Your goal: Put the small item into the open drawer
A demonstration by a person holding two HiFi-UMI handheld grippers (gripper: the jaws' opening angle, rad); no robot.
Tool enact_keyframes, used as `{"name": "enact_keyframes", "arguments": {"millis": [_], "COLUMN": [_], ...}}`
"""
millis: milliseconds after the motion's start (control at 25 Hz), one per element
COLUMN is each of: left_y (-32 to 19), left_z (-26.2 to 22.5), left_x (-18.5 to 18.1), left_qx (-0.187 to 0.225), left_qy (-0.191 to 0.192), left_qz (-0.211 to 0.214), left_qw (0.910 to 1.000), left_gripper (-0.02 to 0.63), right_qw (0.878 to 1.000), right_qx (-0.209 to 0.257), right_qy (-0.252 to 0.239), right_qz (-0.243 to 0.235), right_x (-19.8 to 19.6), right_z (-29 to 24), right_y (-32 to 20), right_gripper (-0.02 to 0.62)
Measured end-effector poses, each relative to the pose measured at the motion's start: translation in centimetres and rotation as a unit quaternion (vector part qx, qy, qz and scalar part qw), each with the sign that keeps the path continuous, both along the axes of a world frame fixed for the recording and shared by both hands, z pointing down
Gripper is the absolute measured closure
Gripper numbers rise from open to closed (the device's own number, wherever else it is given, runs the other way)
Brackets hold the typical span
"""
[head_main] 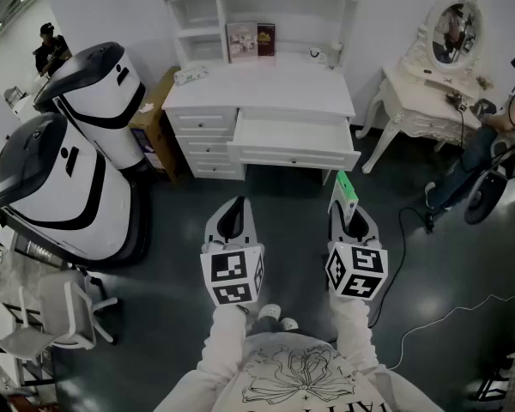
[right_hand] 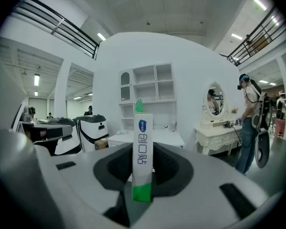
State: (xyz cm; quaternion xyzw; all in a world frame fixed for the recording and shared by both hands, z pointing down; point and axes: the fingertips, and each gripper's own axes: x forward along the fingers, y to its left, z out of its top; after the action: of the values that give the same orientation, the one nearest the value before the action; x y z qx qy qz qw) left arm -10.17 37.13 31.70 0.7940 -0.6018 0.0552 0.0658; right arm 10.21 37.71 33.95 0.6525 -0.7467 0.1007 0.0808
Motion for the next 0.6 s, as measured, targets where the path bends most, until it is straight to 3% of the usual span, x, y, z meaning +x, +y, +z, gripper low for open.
{"name": "enact_keyframes", "arguments": {"millis": [600], "left_y": [-1.4], "left_z": [0.2], "left_x": [-0.5], "left_qx": [0.000], "left_qy": [0.007], "left_qz": [0.009], "left_qw": [0.9999], "left_gripper": [0.600], "right_qw": [1.000], "right_qx": [-0.001], "right_qy": [0.004], "right_qz": [0.003], "right_x": [-1.0], "right_z": [0.5], "right_y": [-1.1], "right_gripper": [0.506]}}
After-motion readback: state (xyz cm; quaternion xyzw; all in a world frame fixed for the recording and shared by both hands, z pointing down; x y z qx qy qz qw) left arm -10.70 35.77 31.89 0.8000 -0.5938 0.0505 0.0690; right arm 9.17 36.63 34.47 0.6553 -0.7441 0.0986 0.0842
